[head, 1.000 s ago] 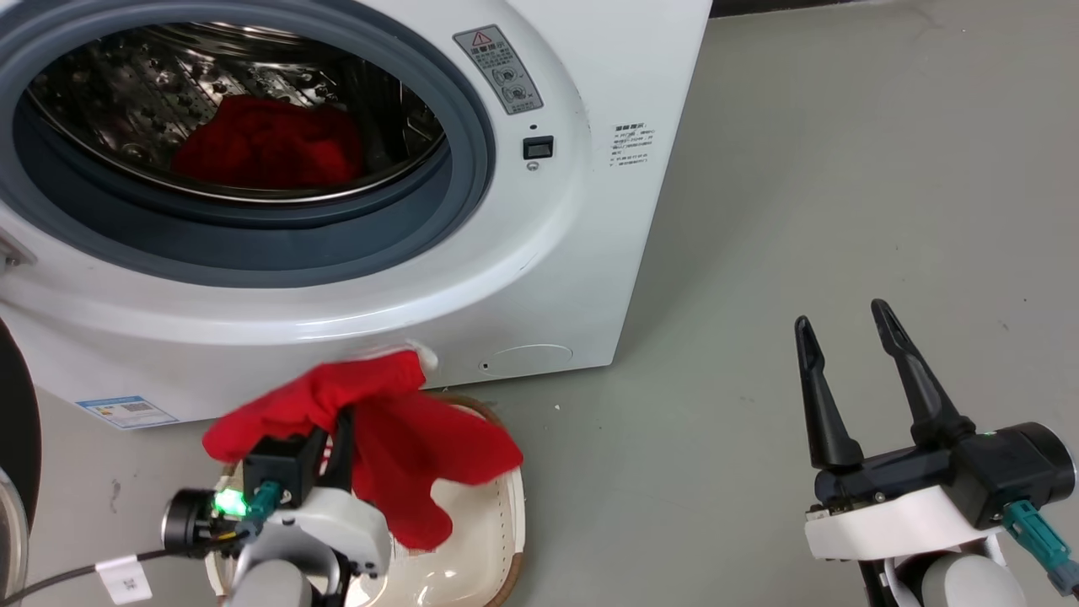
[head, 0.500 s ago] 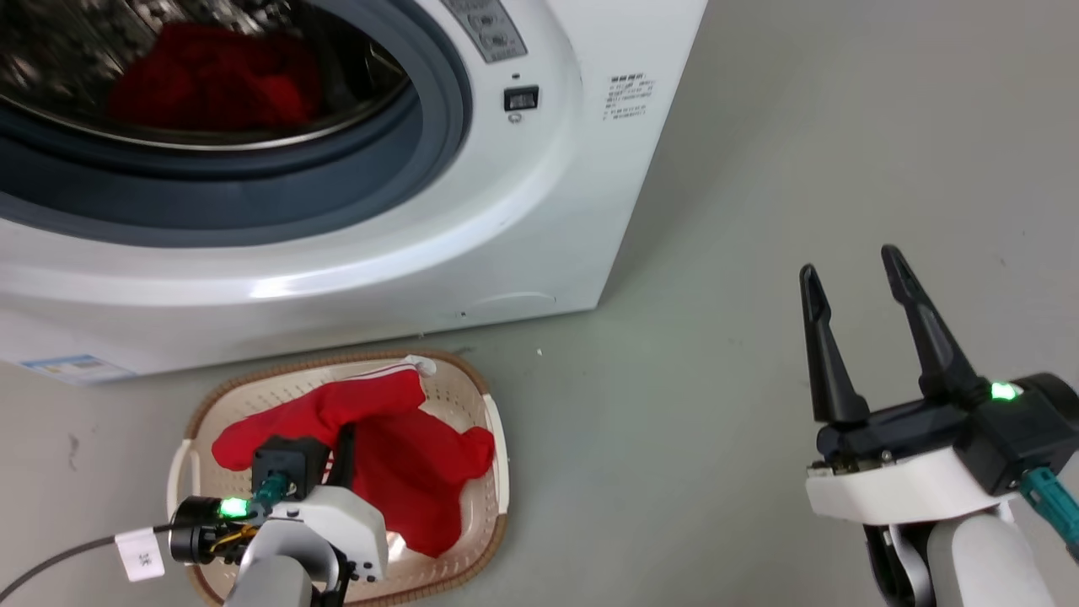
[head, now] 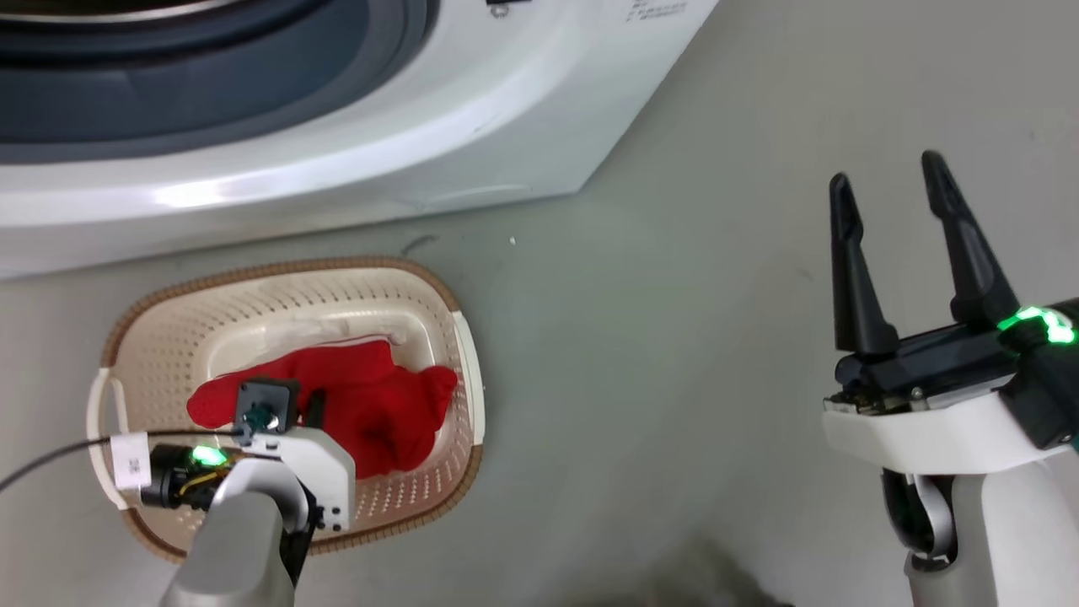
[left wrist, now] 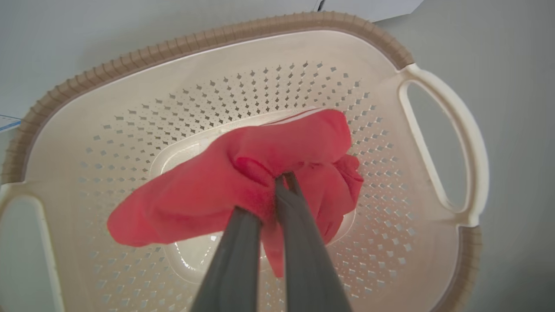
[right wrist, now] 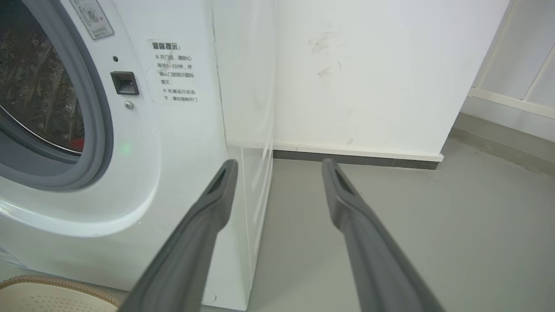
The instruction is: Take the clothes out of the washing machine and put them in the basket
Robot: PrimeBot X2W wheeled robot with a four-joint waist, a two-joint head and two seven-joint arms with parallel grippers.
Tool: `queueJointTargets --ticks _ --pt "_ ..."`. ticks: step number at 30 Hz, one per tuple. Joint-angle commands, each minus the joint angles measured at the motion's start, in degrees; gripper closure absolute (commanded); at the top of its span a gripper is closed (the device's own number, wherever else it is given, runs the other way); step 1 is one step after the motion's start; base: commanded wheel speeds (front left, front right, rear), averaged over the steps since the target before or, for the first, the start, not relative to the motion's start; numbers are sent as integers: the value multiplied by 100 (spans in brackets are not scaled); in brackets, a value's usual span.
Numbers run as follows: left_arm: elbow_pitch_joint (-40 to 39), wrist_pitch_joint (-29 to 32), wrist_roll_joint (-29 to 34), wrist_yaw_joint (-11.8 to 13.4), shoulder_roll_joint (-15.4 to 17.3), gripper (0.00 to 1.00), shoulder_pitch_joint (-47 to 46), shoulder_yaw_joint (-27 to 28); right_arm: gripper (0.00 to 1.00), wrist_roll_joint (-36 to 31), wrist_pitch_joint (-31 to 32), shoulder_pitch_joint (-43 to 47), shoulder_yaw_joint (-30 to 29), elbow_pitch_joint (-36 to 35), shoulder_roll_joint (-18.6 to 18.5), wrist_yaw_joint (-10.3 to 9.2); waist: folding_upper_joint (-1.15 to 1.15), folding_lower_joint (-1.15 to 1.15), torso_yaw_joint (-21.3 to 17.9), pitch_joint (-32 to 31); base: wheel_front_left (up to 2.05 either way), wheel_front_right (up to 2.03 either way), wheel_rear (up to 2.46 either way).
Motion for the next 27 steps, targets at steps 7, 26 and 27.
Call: queueJointTargets --ticks 7,26,27 --pt "960 -15 -52 9 97 100 -758 2 0 37 -12 -315 -41 -103 2 -4 0 -1 9 800 0 0 0" --pt "1687 12 -127 128 5 0 -1032 -199 0 7 -12 -371 -62 5 3 -4 0 -1 81 770 0 0 0" --pt "1689 2 -127 126 -7 0 -1005 -215 0 4 -12 -345 -54 16 2 -4 0 -1 92 706 0 0 0"
